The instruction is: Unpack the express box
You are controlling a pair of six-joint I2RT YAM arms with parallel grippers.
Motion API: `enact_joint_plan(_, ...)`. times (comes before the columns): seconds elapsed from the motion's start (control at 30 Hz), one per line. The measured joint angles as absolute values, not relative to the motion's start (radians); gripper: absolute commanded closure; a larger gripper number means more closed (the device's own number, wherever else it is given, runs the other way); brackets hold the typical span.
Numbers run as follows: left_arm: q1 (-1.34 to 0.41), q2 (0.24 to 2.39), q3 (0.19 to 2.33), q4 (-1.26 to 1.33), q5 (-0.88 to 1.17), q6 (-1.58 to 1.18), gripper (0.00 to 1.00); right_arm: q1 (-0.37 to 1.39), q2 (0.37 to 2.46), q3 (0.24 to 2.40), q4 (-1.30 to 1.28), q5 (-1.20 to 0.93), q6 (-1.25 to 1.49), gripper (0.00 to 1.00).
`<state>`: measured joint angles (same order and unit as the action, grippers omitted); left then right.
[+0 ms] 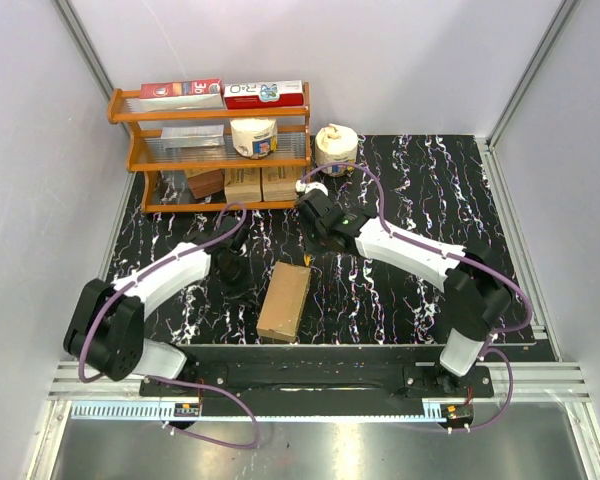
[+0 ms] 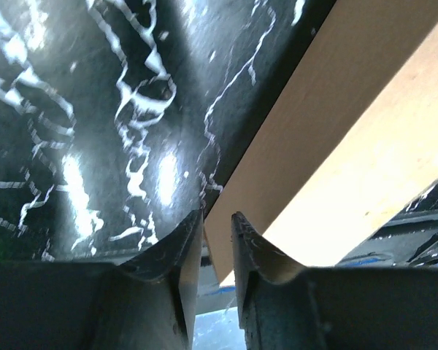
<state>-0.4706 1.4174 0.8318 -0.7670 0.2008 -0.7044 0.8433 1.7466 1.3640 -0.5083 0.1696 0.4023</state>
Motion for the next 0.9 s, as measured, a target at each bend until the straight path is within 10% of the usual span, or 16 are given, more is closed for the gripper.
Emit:
enact_joint_plan(0.43,-0.540,1.133,0.741,-0.981,0.262,-0.660,1.00,0.843,1.785,1.397,-0.518,0.200,0.410,1.00)
enact_joint_plan(0.9,-0.712,1.295,0.682,-0.825,0.348,-0.707,1.00,0.843,1.849,1.430,-0.493,0.186,0.401,1.00)
